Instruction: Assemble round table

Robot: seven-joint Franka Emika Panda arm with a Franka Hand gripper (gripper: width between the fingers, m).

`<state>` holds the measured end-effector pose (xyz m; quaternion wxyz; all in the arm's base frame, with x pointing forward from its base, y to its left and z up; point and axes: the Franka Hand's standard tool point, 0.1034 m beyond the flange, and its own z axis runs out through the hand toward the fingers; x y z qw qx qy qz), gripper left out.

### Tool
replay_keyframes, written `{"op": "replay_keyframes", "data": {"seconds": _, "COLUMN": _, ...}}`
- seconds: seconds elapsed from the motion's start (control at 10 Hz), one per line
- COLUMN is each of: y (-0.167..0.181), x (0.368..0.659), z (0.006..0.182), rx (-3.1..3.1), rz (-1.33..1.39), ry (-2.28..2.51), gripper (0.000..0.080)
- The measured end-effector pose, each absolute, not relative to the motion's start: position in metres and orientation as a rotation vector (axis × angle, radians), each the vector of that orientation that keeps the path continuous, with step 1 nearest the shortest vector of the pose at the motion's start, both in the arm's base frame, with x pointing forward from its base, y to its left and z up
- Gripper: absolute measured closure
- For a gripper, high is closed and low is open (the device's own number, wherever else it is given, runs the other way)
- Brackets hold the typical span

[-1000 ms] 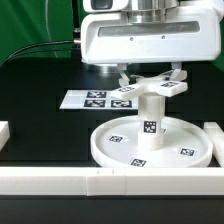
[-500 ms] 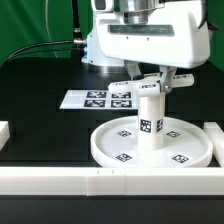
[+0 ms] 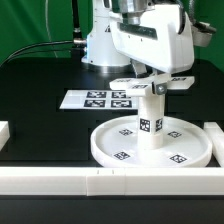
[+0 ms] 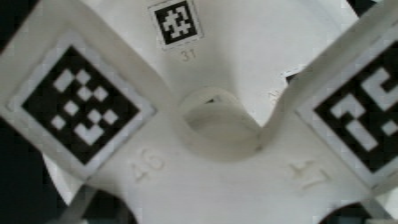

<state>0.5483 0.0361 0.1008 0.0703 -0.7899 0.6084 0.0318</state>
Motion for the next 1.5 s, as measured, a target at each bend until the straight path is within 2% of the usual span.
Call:
{"op": "replay_keyframes", "data": {"seconds": 0.2, "y": 0.037, "x": 0.548, "z": 0.101, "rx": -2.366, "rz": 0.100, "ry": 1.836, "gripper": 0.0347}}
{"op": "replay_keyframes", "data": {"seconds": 0.3, "y": 0.037, "x": 0.548, "z": 0.101, "rx": -2.369, "rz": 0.100, "ry": 1.832, "gripper": 0.0184}}
{"op": "replay_keyframes", "data": {"seconds": 0.5, "y": 0.040, "x": 0.548, "z": 0.115, "rx": -2.399, "rz": 0.121, "ry": 1.782, "gripper": 0.0157}}
{"op": "replay_keyframes", "data": {"seconds": 0.6, "y": 0.042, "x": 0.550, "z": 0.125, "rx": -2.385, "rz": 0.122, "ry": 1.772, "gripper": 0.0152}}
{"op": "replay_keyframes", "data": {"seconds": 1.0, "y": 0.043, "x": 0.549, "z": 0.122, "rx": -2.411, "rz": 0.124, "ry": 1.734, "gripper": 0.0151}}
{"op": "replay_keyframes", "data": {"seconds": 1.5, "y": 0.045, "x": 0.554, "z": 0.126, "rx": -2.767, "rz": 0.078, "ry": 1.052, "gripper": 0.0151}}
